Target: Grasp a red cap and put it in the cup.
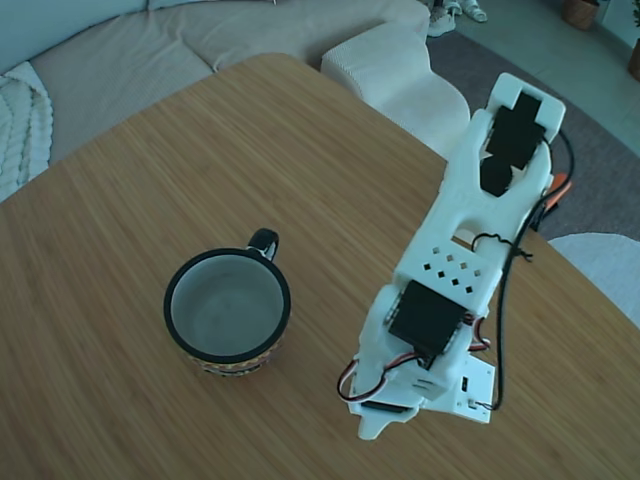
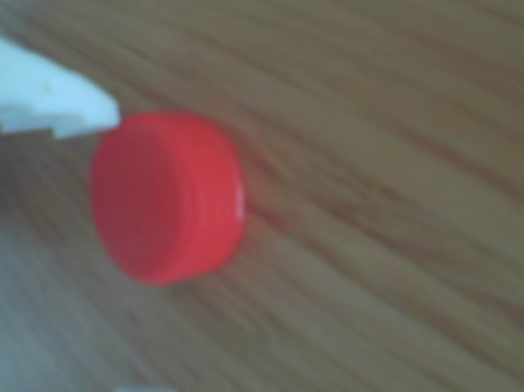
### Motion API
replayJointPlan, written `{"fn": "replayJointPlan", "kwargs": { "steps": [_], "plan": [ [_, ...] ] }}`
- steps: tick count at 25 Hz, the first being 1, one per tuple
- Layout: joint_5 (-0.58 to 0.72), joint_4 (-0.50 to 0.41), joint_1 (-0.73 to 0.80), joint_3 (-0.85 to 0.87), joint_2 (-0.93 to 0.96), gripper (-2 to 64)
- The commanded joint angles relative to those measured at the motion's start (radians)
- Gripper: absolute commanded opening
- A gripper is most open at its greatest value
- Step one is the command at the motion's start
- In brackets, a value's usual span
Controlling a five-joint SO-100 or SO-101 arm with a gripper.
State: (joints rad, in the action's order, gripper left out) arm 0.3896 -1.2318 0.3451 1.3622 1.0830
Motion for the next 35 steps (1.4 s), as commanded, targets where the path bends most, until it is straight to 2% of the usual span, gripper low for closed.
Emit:
{"fn": "replayJointPlan", "kwargs": {
  "steps": [1, 5, 19, 23, 35],
  "plan": [
    [-0.005, 0.014, 0.000, -0.040, 0.012, 32.3],
    [-0.005, 0.048, -0.002, -0.015, 0.011, 32.3],
    [0.002, 0.049, -0.012, -0.021, 0.023, 32.3],
    [0.008, 0.087, -0.046, -0.012, 0.017, 32.3],
    [0.009, 0.078, -0.040, -0.012, 0.029, 32.3]
  ]
}}
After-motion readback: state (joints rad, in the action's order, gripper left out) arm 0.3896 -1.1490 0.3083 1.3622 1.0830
